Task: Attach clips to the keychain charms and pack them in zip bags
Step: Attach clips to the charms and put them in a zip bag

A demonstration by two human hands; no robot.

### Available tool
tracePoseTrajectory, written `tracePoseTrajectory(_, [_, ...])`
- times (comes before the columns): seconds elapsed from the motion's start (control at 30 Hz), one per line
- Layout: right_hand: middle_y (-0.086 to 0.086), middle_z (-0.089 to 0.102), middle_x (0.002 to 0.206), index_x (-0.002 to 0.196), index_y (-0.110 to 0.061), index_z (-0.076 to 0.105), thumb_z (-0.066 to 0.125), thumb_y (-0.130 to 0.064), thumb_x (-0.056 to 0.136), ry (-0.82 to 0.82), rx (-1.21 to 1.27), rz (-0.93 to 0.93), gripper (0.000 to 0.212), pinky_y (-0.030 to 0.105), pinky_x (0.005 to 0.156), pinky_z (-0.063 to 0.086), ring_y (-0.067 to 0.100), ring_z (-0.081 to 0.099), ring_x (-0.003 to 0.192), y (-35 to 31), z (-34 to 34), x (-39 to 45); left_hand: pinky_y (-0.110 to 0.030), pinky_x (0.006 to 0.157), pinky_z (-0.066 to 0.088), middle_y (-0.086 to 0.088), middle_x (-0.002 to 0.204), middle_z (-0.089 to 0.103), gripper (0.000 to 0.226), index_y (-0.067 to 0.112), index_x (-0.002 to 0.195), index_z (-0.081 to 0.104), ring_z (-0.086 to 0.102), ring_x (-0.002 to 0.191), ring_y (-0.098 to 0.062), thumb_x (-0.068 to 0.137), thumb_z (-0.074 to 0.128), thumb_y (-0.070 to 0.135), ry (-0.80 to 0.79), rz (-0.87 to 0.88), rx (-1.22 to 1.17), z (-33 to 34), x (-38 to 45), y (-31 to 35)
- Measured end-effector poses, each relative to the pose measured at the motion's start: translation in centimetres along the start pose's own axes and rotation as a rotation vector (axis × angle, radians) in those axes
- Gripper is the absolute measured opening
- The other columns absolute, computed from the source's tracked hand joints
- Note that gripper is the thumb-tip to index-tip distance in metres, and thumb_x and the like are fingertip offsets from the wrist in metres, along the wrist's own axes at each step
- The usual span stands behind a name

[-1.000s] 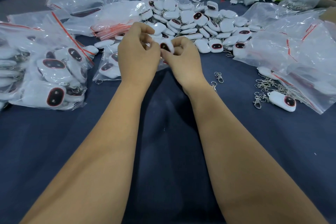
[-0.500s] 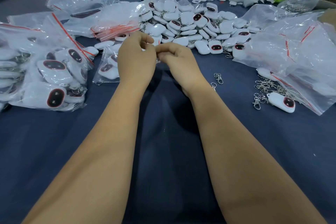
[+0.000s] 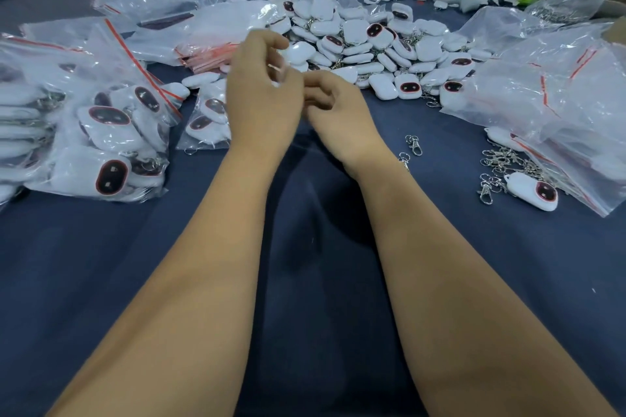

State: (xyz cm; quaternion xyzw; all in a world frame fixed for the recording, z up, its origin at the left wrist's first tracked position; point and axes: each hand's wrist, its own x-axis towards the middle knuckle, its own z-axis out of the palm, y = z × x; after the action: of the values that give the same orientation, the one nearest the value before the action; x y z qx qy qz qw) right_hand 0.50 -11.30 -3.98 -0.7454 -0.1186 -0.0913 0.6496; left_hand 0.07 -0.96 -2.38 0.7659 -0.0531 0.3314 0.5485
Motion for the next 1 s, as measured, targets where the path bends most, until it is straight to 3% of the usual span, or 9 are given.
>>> tracePoseTrajectory(0.1, [0.004,0.067,0.071,0.088,-0.012,0.061,0.051,0.014,0.084,0.14,0.118,0.15,0.028,0.02,0.059,0.049,0.008,0.06,0.059,0.1,-0.5,0.5,-0.031,0.076,0.046,0.0,0.105,0.056,0.033,0.023,0.113,0.053,0.054,0.086,-0.015,0.085,0.047,0.006,-0.247,-0.028,0.21,1.0,-0.7,-0.7])
tracePoseTrajectory(0.17, [0.005,0.068,0.073,0.087,-0.015,0.059,0.052,0.01,0.085,0.194,0.135,0.223,0.026,0.022,0.061,0.053,0.009,0.062,0.059,0.5,-0.7,1.0,-0.033,0.075,0.04,-0.007,0.115,0.055,0.033,0.018,0.119,0.054,0.055,0.096,-0.024,0.088,0.047,0.008,-0.35,-0.011,0.402,1.4,-0.8,-1.3])
tracePoseTrajectory(0.3, [0.001,0.068,0.091,0.087,-0.024,0.061,0.05,-0.001,0.085,0.218,-0.055,0.22,0.025,0.033,0.075,0.053,0.016,0.064,0.079,1.0,-0.4,1.5,-0.035,0.075,0.035,-0.011,0.116,0.054,0.03,0.013,0.117,0.055,0.048,0.111,-0.031,0.091,0.05,0.026,-0.356,-0.041,0.583,1.5,-0.9,-1.3])
tracePoseTrajectory(0.4, [-0.008,0.061,0.086,0.089,-0.026,0.06,0.047,-0.005,0.084,0.272,-0.176,0.2,0.025,0.029,0.067,0.046,0.011,0.056,0.075,0.6,-1.1,2.6,-0.036,0.075,0.033,-0.012,0.117,0.055,0.035,0.011,0.12,0.05,0.044,0.115,-0.033,0.087,0.055,0.023,-0.338,-0.059,0.681,1.4,-0.9,-1.6])
tracePoseTrajectory(0.57, [0.007,0.044,0.137,0.127,-0.021,0.054,0.046,-0.016,0.087,0.467,-0.547,0.201,0.042,0.035,0.101,0.039,0.027,0.038,0.128,0.2,-4.0,7.2,-0.027,0.069,0.025,-0.013,0.12,0.05,0.037,0.012,0.119,0.053,0.049,0.094,-0.027,0.086,0.041,0.0,-0.154,-0.16,0.501,1.3,-0.3,-2.2])
tracePoseTrajectory(0.7, [0.01,0.007,0.161,0.151,-0.027,0.024,0.043,-0.028,0.094,0.499,-0.666,0.247,0.06,0.052,0.116,0.018,0.031,0.009,0.147,0.6,-4.0,10.0,-0.017,0.064,0.023,-0.006,0.115,0.045,0.034,0.012,0.113,0.057,0.039,0.067,-0.001,0.088,0.041,-0.005,0.026,-0.212,0.284,1.0,0.3,-2.3])
tracePoseTrajectory(0.8, [0.007,-0.012,0.164,0.154,-0.041,0.008,0.037,-0.044,0.095,0.378,-0.757,0.321,0.066,0.069,0.112,0.001,0.032,-0.004,0.15,0.9,-2.7,11.5,-0.016,0.065,0.023,-0.008,0.119,0.05,0.032,0.013,0.11,0.059,0.039,0.07,-0.005,0.091,0.039,-0.003,0.042,-0.243,0.26,1.2,0.7,-2.6])
tracePoseTrajectory(0.9, [0.004,-0.005,0.165,0.153,-0.045,0.009,0.029,-0.057,0.092,0.196,-0.97,0.379,0.066,0.071,0.108,-0.001,0.033,0.001,0.15,1.9,-1.5,11.5,-0.015,0.066,0.024,-0.009,0.121,0.052,0.03,0.017,0.103,0.059,0.04,0.085,-0.01,0.092,0.038,-0.002,0.024,-0.272,0.265,1.4,0.8,-2.8])
tracePoseTrajectory(1.0, [0.001,0.011,0.164,0.151,-0.044,0.02,0.032,-0.052,0.091,0.19,-1.004,0.323,0.062,0.065,0.109,0.006,0.033,0.01,0.147,2.3,-0.8,10.4,-0.011,0.067,0.026,-0.006,0.121,0.05,0.03,0.016,0.103,0.061,0.043,0.081,-0.008,0.094,0.038,0.0,0.029,-0.277,0.25,1.4,1.0,-2.9])
